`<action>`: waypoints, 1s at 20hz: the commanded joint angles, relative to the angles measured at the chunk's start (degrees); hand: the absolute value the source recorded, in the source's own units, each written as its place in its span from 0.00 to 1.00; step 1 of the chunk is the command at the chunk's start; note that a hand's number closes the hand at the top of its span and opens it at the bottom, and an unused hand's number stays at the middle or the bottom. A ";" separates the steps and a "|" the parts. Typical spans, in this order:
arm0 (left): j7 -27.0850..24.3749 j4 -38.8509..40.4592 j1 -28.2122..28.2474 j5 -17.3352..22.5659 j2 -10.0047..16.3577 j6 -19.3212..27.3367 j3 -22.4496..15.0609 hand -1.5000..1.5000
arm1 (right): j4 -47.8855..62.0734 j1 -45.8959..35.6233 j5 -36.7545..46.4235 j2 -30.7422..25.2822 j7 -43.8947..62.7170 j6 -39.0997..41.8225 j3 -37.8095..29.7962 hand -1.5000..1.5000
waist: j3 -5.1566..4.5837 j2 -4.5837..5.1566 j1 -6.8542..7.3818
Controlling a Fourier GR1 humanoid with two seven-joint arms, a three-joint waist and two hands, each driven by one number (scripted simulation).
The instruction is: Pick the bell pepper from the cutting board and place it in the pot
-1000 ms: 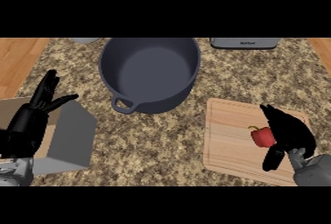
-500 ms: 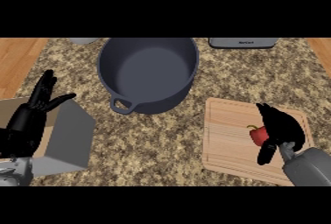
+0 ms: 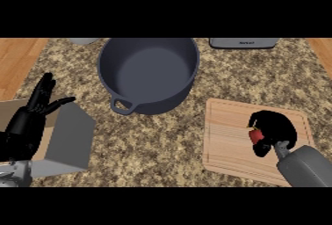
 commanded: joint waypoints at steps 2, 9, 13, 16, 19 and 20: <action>3.72 5.84 6.09 -0.44 2.20 -0.60 1.20 0.50 | 2.07 0.29 2.63 2.03 -1.61 -1.65 1.82 1.00 | -1.15 0.86 0.34; 2.94 6.12 3.16 -1.19 0.70 -0.97 -0.87 0.50 | -0.29 -7.05 3.49 18.29 4.57 0.73 8.42 1.00 | -1.20 1.70 3.90; 3.04 4.18 1.04 -0.80 0.77 -2.77 -2.87 0.50 | 1.00 -13.74 3.32 32.02 8.21 0.65 12.97 1.00 | -1.20 2.64 9.02; 3.29 5.88 -0.16 -1.88 0.42 -2.38 -3.77 0.50 | 4.00 -19.63 3.46 32.41 12.74 -1.50 15.44 1.00 | -1.26 2.55 8.69; 3.69 5.62 -0.31 -2.40 0.49 -2.44 -4.57 0.50 | 5.08 -26.65 4.80 32.61 16.68 -4.02 16.92 1.00 | -1.28 1.98 9.21; 4.13 5.84 -1.12 -1.99 -0.40 -2.21 -4.88 0.50 | 3.96 -28.68 5.84 32.64 18.82 -5.30 18.52 1.00 | -1.32 1.69 8.89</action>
